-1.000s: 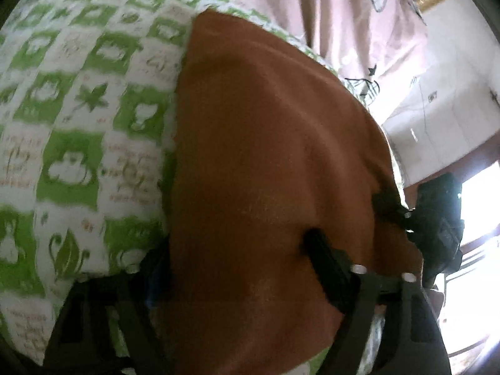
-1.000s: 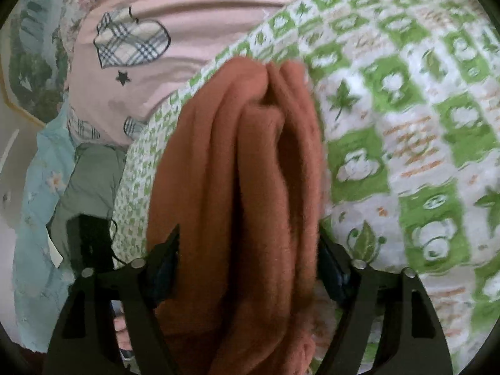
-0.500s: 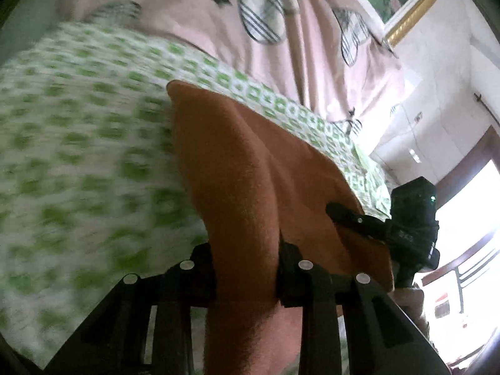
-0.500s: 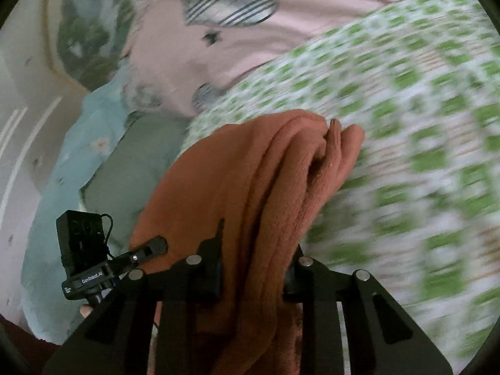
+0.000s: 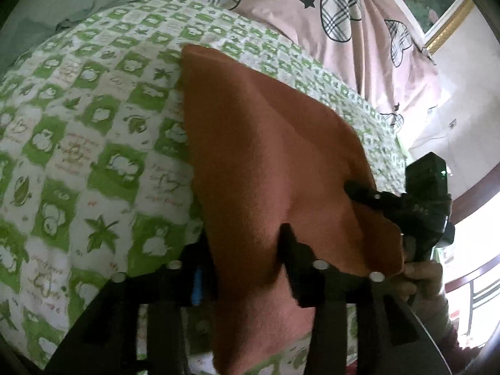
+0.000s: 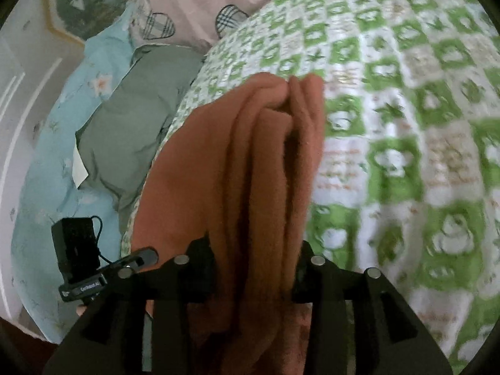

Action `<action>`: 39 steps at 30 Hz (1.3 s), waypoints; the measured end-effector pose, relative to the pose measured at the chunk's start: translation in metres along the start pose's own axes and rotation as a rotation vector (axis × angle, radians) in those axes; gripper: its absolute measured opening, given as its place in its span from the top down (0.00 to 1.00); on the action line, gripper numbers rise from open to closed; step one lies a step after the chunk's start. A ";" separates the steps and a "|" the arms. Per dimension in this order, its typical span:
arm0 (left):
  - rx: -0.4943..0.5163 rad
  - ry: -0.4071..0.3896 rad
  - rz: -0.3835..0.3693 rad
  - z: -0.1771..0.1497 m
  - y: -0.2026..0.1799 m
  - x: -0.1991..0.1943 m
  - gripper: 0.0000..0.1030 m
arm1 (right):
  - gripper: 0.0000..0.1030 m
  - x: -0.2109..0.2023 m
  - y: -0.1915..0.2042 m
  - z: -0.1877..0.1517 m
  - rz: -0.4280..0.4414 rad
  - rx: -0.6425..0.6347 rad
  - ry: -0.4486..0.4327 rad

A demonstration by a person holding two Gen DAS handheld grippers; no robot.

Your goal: Fold small clothes

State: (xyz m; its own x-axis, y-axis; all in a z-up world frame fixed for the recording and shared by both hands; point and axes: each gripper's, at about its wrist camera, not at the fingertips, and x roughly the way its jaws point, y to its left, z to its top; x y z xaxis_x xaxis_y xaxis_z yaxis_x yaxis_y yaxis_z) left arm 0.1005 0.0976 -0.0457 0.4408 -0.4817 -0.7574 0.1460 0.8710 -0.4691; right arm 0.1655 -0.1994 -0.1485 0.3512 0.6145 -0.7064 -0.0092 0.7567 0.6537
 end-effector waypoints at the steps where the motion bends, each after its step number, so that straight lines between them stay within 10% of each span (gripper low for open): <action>1: 0.001 -0.006 0.007 0.000 -0.001 -0.001 0.50 | 0.56 -0.004 0.000 -0.001 -0.015 0.002 -0.003; 9: 0.050 -0.159 0.024 0.014 -0.005 -0.047 0.52 | 0.48 -0.056 0.023 0.033 -0.085 -0.044 -0.158; 16: 0.145 -0.124 -0.071 0.017 -0.034 -0.037 0.53 | 0.48 -0.001 0.013 0.085 -0.023 0.074 -0.043; 20: 0.178 -0.055 -0.092 0.009 -0.041 -0.019 0.55 | 0.86 0.022 0.007 0.098 0.012 0.115 -0.010; 24: 0.174 -0.001 -0.125 0.001 -0.044 -0.009 0.59 | 0.88 -0.005 0.039 0.091 0.062 -0.029 -0.154; 39: 0.216 0.063 -0.133 -0.027 -0.064 0.022 0.57 | 0.89 -0.009 -0.003 0.057 -0.249 -0.004 -0.158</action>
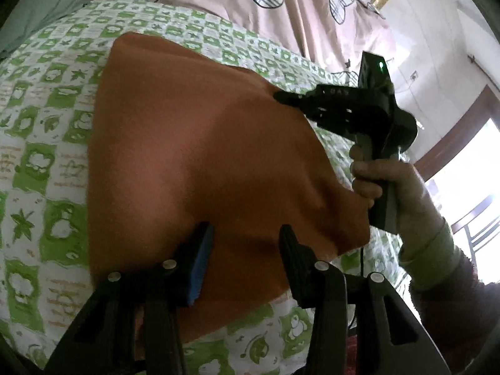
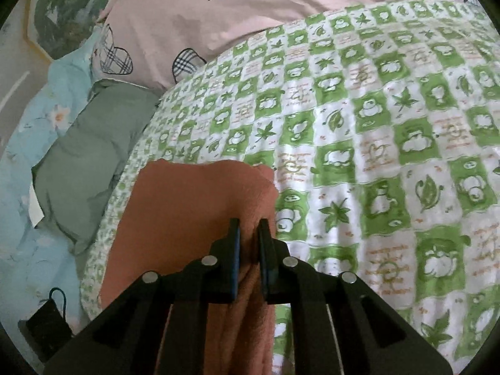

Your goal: Fold small clothes

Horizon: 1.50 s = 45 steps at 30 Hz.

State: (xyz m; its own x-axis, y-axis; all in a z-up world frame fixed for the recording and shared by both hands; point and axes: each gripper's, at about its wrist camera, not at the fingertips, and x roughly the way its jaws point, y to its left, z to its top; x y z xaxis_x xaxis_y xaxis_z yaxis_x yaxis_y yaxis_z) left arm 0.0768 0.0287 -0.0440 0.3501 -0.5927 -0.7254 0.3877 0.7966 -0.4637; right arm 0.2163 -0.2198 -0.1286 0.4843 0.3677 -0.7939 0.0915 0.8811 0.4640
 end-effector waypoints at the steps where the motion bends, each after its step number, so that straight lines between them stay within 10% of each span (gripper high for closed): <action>1: 0.008 0.000 0.009 0.002 0.000 0.002 0.57 | 0.89 0.002 -0.001 0.001 -0.006 0.002 0.011; 7: -0.007 -0.043 -0.007 0.017 0.007 -0.030 0.58 | 0.84 -0.033 0.012 0.008 0.048 0.081 -0.070; 11: -0.047 -0.141 0.035 0.047 0.024 -0.054 0.58 | 0.50 -0.051 0.047 0.004 0.184 0.083 -0.135; 16: -0.106 -0.166 0.058 0.085 0.043 -0.043 0.58 | 0.49 -0.011 0.067 -0.005 0.237 0.096 -0.056; 19: -0.132 -0.115 0.062 0.089 0.053 -0.021 0.63 | 0.61 0.013 0.049 -0.016 0.118 0.092 0.008; 21: -0.134 -0.071 0.090 0.083 0.058 -0.003 0.66 | 1.00 0.023 0.024 -0.027 0.038 0.101 0.029; 24: -0.132 -0.066 0.122 0.078 0.059 0.010 0.70 | 1.00 0.026 0.001 -0.031 0.141 0.168 0.026; 45: -0.018 -0.108 0.171 0.000 0.029 -0.063 0.81 | 0.97 -0.054 0.045 -0.088 0.027 -0.093 -0.008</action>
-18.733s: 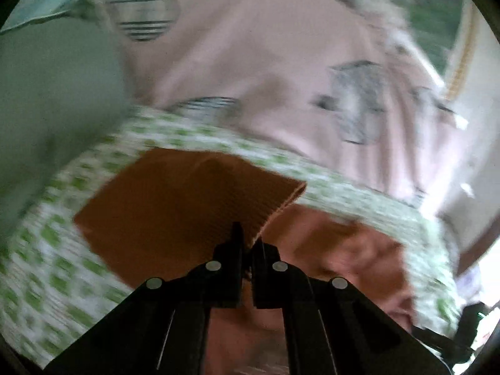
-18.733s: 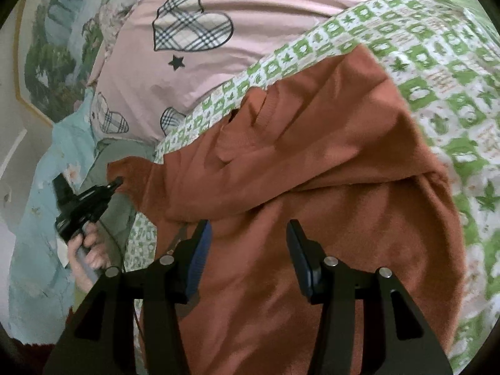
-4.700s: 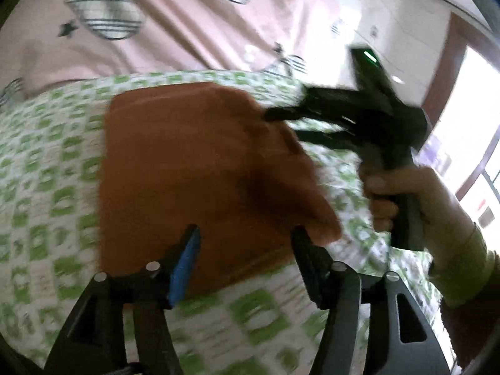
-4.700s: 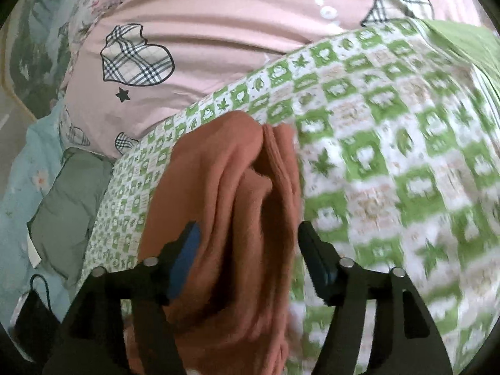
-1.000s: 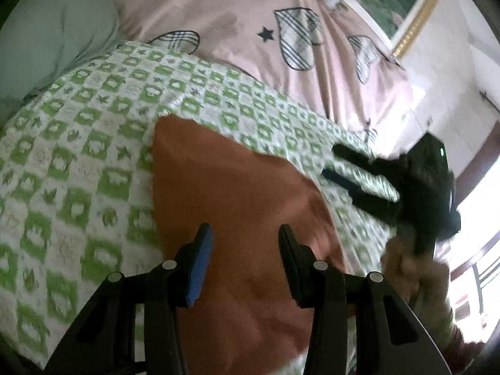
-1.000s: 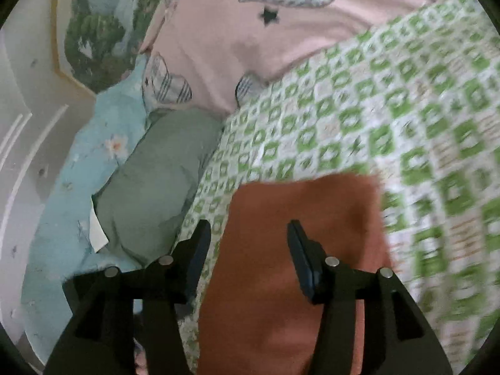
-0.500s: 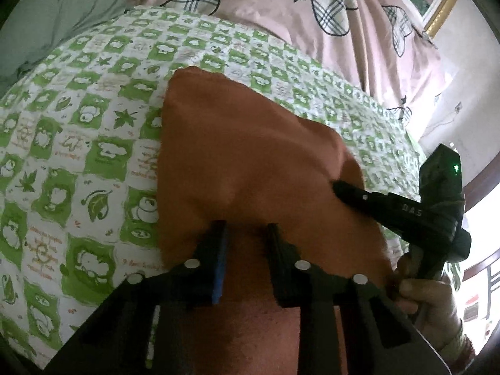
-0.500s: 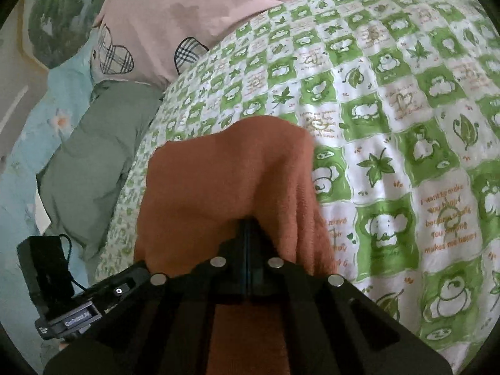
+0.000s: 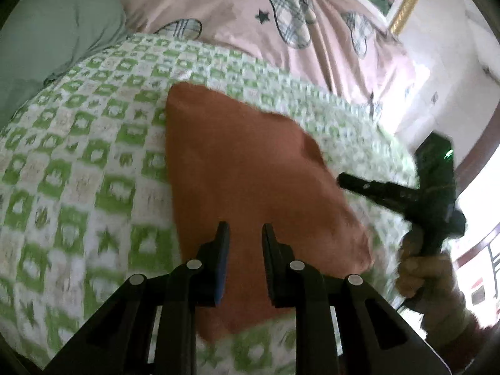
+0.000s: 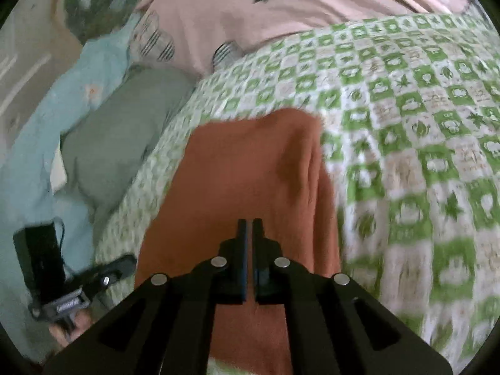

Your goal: Fold small clothes

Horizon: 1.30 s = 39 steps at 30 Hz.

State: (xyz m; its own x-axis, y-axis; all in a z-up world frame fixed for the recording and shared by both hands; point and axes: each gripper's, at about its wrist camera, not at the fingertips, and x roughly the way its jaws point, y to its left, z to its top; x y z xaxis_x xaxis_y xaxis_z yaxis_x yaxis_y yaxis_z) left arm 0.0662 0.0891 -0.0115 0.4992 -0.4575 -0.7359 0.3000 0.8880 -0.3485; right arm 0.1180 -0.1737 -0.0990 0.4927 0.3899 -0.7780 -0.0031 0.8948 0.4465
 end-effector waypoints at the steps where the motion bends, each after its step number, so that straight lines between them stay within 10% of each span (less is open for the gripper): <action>1: 0.003 0.016 0.022 -0.004 0.001 0.004 0.81 | 0.97 0.003 -0.002 -0.008 -0.036 -0.012 0.027; 28: -0.001 0.014 0.065 -0.045 -0.001 -0.005 0.77 | 0.96 -0.027 0.004 -0.060 -0.106 -0.061 0.026; 32: 0.009 0.016 0.088 -0.052 -0.006 -0.003 0.76 | 0.46 -0.026 0.008 -0.068 -0.104 -0.076 0.039; 39: 0.020 0.010 0.098 -0.056 -0.012 -0.019 0.64 | 0.46 -0.051 0.020 -0.072 -0.104 -0.096 -0.033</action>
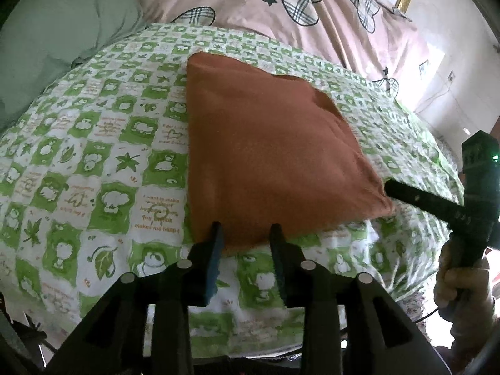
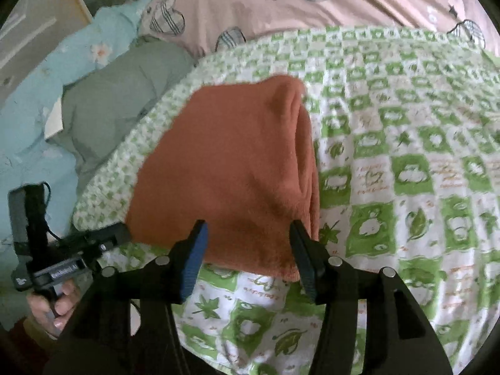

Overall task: Fold small clothes
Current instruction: 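Release the sweater and lift both grippers away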

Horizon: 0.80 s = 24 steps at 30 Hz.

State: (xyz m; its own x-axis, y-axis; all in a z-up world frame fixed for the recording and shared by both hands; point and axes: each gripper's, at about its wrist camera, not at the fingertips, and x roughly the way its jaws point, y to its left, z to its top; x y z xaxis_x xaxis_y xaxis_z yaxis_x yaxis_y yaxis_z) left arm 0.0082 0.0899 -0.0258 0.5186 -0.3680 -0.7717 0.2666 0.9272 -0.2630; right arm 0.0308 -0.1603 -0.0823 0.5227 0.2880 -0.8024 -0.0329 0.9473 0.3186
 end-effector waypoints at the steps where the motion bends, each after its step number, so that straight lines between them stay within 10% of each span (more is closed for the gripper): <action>1: -0.004 -0.003 0.005 -0.001 0.000 -0.004 0.53 | 0.46 -0.006 0.001 0.001 -0.007 -0.002 -0.015; 8: -0.015 -0.026 0.114 -0.009 0.004 -0.027 0.22 | 0.34 -0.022 0.008 -0.006 -0.047 -0.040 -0.007; 24: 0.095 -0.139 0.267 0.003 -0.015 -0.079 0.15 | 0.07 -0.062 0.017 -0.007 -0.057 -0.156 0.066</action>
State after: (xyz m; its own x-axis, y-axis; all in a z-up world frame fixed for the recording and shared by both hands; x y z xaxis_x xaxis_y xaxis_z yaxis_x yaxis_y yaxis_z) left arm -0.0349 0.1055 0.0408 0.6845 -0.1248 -0.7183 0.1777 0.9841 -0.0016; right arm -0.0077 -0.1613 -0.0309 0.4704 0.2370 -0.8500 -0.1394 0.9711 0.1936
